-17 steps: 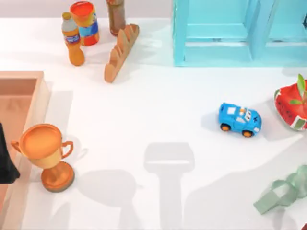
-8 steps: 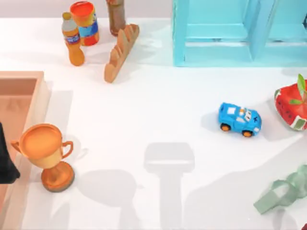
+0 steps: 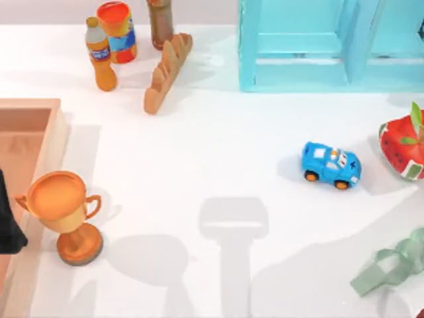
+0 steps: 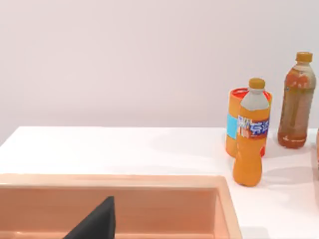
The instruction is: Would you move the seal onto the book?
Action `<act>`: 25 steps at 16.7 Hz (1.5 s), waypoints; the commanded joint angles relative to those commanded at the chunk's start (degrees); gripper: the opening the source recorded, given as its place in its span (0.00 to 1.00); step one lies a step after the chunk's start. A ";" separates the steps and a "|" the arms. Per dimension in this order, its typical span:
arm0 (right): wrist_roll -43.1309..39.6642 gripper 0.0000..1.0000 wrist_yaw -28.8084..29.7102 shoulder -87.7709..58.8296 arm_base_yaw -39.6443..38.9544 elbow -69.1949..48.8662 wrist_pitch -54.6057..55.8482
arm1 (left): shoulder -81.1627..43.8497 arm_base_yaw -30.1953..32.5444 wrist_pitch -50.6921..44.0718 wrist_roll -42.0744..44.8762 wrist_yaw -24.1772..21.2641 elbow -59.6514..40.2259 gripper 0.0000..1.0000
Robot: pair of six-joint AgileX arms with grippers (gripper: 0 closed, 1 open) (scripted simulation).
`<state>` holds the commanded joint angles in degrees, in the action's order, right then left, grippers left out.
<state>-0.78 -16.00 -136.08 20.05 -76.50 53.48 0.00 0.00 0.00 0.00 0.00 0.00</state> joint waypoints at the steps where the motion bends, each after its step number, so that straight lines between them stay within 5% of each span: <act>1: 0.07 0.00 -0.50 1.89 0.43 1.01 -1.11 | 0.00 0.00 0.00 0.00 0.00 0.00 1.00; 14: -1.02 0.00 -11.75 53.50 10.86 25.27 -28.02 | 0.00 0.00 0.00 0.00 0.00 0.00 1.00; 25: -2.13 0.00 -11.33 58.39 10.30 27.10 -30.86 | 0.00 0.00 0.00 0.00 0.00 0.00 1.00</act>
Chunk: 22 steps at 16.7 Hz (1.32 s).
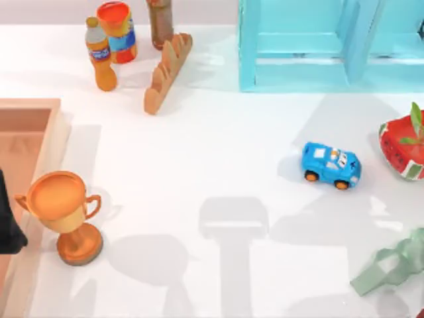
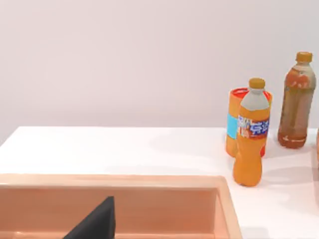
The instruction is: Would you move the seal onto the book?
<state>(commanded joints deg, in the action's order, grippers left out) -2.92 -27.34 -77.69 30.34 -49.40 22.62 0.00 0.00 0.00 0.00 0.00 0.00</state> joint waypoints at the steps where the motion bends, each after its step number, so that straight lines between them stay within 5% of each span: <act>1: -0.88 0.00 1.78 0.09 -1.80 -0.58 -0.08 | 0.00 0.00 0.00 0.00 0.00 0.00 1.00; 9: -15.34 0.00 28.67 -4.39 -34.25 -5.89 -3.32 | 0.00 0.00 0.00 0.00 0.00 0.00 1.00; 17: -38.82 0.00 63.15 -21.23 -74.92 -9.29 -4.83 | 0.00 0.00 0.00 0.00 0.00 0.00 1.00; 22: -52.49 0.00 80.04 -33.03 -92.58 -11.88 -2.43 | 0.00 0.00 0.00 0.00 0.00 0.00 1.00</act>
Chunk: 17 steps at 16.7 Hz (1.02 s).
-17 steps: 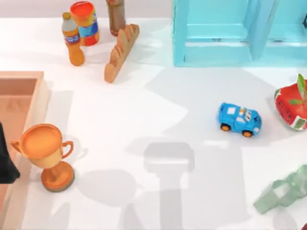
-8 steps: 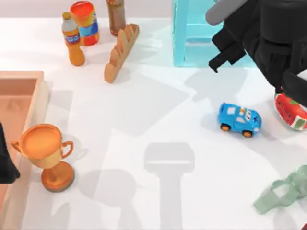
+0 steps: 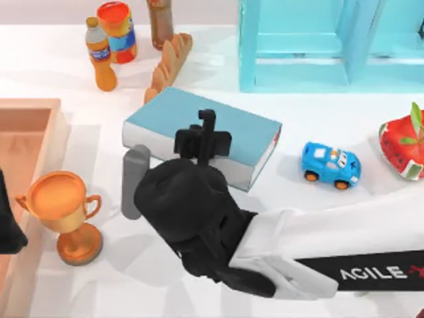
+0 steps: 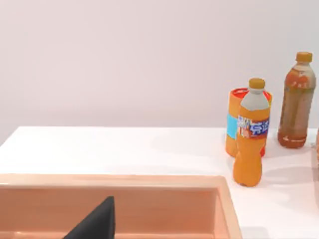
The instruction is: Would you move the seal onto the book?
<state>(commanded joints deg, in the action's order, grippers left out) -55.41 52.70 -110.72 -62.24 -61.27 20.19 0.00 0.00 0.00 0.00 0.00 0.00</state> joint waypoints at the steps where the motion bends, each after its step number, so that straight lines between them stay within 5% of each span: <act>1: -2.02 0.00 2.27 -1.82 -2.26 -0.57 0.55 | 0.00 0.00 0.00 0.00 0.00 0.00 1.00; 17: -4.61 0.00 7.39 -5.41 -6.38 -1.80 -0.05 | 0.00 0.00 0.00 0.00 0.00 0.00 1.00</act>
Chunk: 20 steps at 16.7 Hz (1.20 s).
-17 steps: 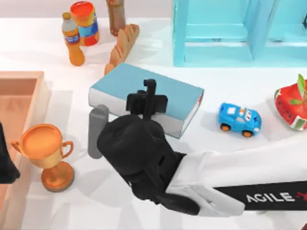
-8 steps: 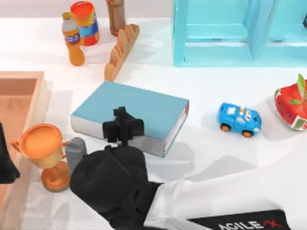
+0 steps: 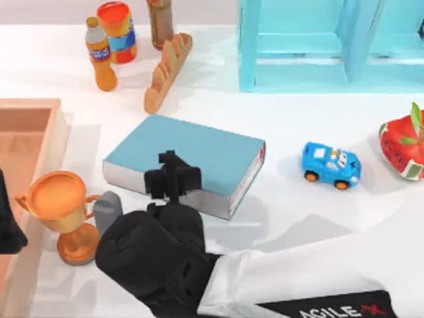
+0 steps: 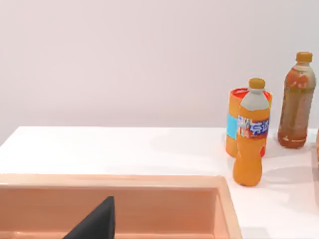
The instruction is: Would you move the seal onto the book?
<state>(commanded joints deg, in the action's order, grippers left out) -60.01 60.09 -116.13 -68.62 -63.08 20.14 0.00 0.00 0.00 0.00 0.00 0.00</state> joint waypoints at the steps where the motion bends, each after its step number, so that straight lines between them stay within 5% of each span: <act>1: -0.20 0.00 -0.27 0.29 -0.20 0.10 0.51 | 0.00 0.00 0.00 0.00 0.00 0.00 1.00; 19: -0.10 0.00 -0.56 -4.25 -0.28 1.99 7.23 | 0.00 0.00 0.00 0.00 0.00 0.00 1.00; 20: -0.10 0.08 -0.56 -4.25 -0.28 1.99 7.23 | 0.00 0.00 0.00 0.00 0.00 0.00 1.00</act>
<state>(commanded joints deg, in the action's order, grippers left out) -60.11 59.53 -120.38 -68.90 -61.09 27.37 0.00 0.00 0.00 0.00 0.00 0.00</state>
